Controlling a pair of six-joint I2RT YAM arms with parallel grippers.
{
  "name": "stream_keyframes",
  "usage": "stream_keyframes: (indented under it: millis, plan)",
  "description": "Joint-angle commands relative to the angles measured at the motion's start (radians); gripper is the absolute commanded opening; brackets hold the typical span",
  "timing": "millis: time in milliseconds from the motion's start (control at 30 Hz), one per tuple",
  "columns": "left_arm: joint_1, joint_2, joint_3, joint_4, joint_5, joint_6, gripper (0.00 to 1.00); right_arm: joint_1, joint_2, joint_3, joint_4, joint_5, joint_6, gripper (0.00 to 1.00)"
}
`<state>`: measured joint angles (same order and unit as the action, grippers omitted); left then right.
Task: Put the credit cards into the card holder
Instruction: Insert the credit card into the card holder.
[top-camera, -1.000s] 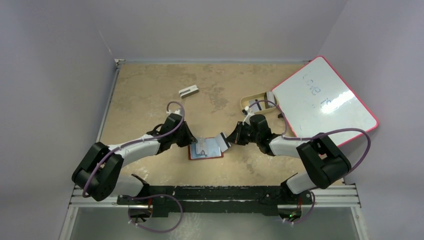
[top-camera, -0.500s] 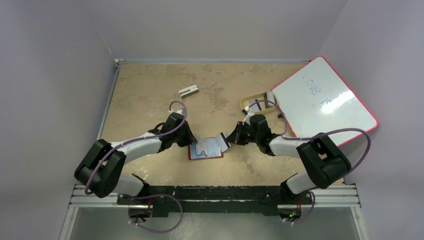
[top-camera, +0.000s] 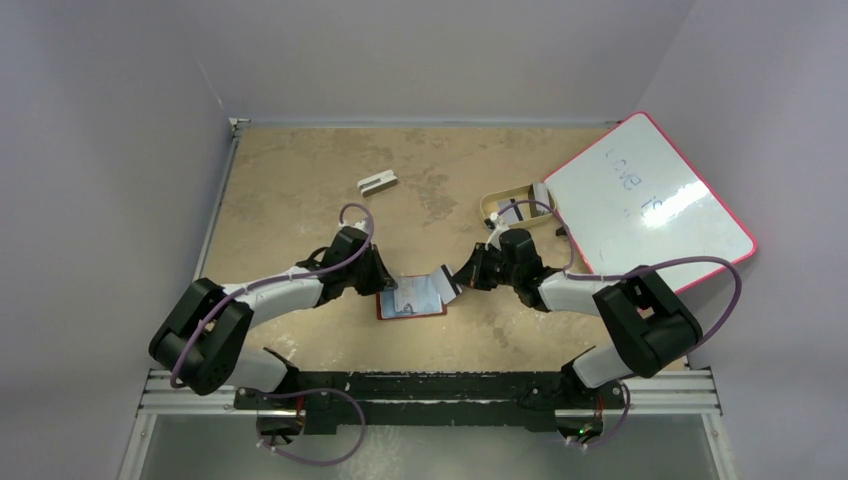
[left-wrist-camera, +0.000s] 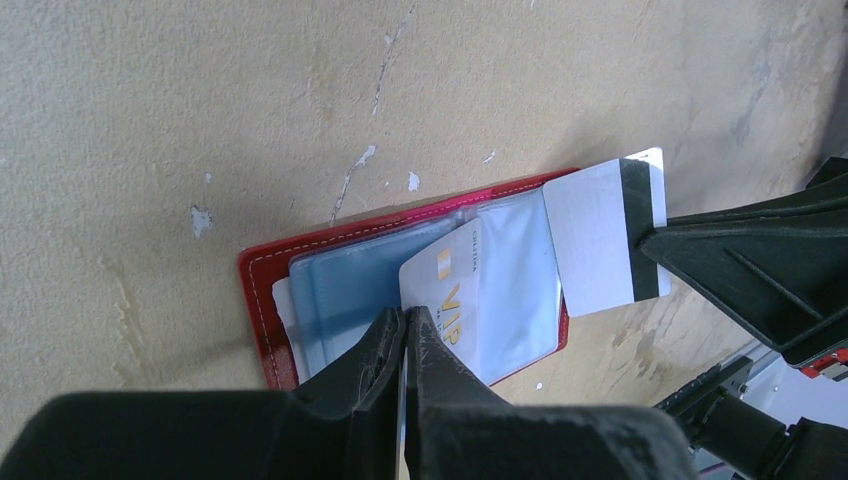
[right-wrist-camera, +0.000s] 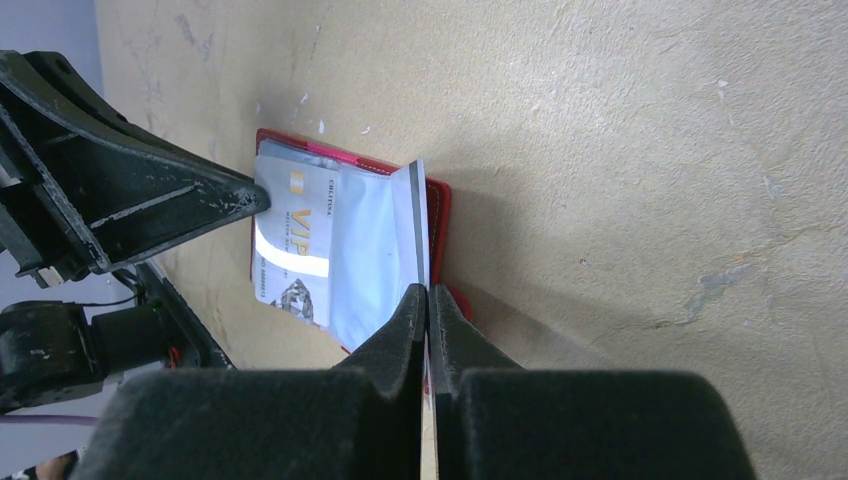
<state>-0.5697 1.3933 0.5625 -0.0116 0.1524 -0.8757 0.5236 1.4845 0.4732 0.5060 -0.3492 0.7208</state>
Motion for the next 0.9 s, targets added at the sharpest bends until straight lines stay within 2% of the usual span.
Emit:
stream_keyframes:
  millis: [0,333,867]
  plan:
    - [0.001,0.006,-0.007,-0.003,0.016,-0.015,0.0,0.005,0.002,0.028,-0.018,0.036,-0.024,0.0]
    - [0.001,-0.038,-0.003,-0.082,-0.053,-0.065,0.0,0.005,-0.003,0.025,-0.017,0.035,-0.025,0.0]
    - [0.001,0.019,-0.016,0.053,-0.035,-0.116,0.0,0.007,0.0,0.021,-0.006,0.029,-0.017,0.0]
